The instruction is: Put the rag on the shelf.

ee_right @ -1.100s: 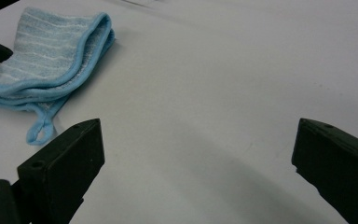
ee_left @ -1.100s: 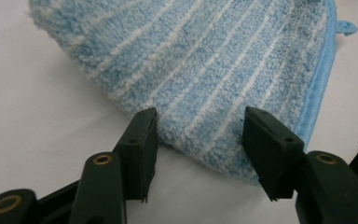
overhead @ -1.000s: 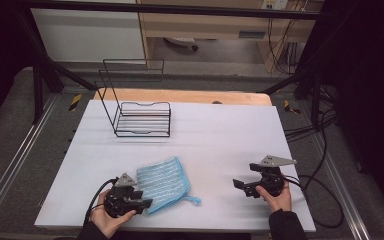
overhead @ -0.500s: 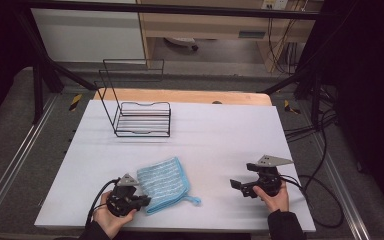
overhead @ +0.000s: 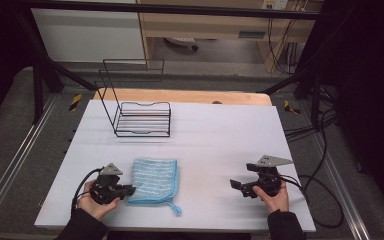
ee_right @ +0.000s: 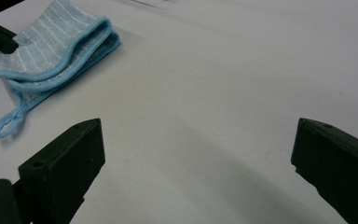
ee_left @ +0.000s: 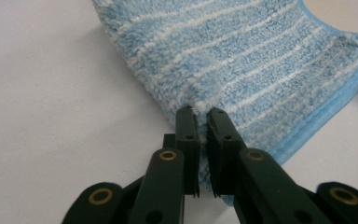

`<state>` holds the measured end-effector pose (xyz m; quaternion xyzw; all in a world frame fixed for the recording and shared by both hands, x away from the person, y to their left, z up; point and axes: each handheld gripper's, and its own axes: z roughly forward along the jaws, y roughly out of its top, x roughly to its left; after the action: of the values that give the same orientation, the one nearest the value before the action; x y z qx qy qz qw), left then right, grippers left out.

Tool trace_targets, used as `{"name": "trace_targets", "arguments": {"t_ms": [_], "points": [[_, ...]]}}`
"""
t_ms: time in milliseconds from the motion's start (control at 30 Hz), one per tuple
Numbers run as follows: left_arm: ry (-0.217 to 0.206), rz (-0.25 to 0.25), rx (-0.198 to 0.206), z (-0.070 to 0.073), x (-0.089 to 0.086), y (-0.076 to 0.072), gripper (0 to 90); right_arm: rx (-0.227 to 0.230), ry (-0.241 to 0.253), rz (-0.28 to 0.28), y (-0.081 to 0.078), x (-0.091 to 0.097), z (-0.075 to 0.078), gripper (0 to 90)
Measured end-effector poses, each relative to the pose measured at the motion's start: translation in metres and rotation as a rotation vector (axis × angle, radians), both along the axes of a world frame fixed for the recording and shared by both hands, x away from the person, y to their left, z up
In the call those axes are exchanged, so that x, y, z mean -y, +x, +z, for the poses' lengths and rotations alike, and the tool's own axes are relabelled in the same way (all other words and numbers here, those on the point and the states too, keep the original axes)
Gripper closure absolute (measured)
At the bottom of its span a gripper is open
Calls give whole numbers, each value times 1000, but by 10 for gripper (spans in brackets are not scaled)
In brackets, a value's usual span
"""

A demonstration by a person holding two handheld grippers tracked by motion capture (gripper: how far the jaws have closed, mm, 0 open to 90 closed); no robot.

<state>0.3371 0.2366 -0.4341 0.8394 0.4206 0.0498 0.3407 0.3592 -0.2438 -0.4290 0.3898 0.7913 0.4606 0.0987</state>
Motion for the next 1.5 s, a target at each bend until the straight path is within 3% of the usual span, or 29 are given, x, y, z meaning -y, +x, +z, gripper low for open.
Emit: {"name": "trace_targets", "arguments": {"t_ms": [167, 433, 567, 767, 967, 1233, 1400, 1500], "points": [[-4, -1, 56, 6, -2, -2, 724, -1, 1, -5, 0, 0, 0, 31], [-45, 46, 133, 24, -16, 13, 356, 0, 6, -11, 0, 1, 1, 28], [-49, 49, 134, 32, -15, 24, 204, 0, 3, -10, 0, 1, 1, 27], [-49, 77, 165, 41, -8, 45, 162, 0, 0, -10, 0, 1, 1, 27], [-13, 118, 152, 31, 8, 66, 215, 4, -1, -8, 1, 1, 0, 27], [2, 161, 106, 11, 7, 79, 506, -1, -5, -9, 0, 0, 0, 27], [-23, 139, 74, 4, 7, 80, 645, -1, -4, -7, 1, 0, -1, 28], [-3, 134, 62, -2, 11, 80, 696, -7, -2, -9, 1, 0, -1, 29]]}}
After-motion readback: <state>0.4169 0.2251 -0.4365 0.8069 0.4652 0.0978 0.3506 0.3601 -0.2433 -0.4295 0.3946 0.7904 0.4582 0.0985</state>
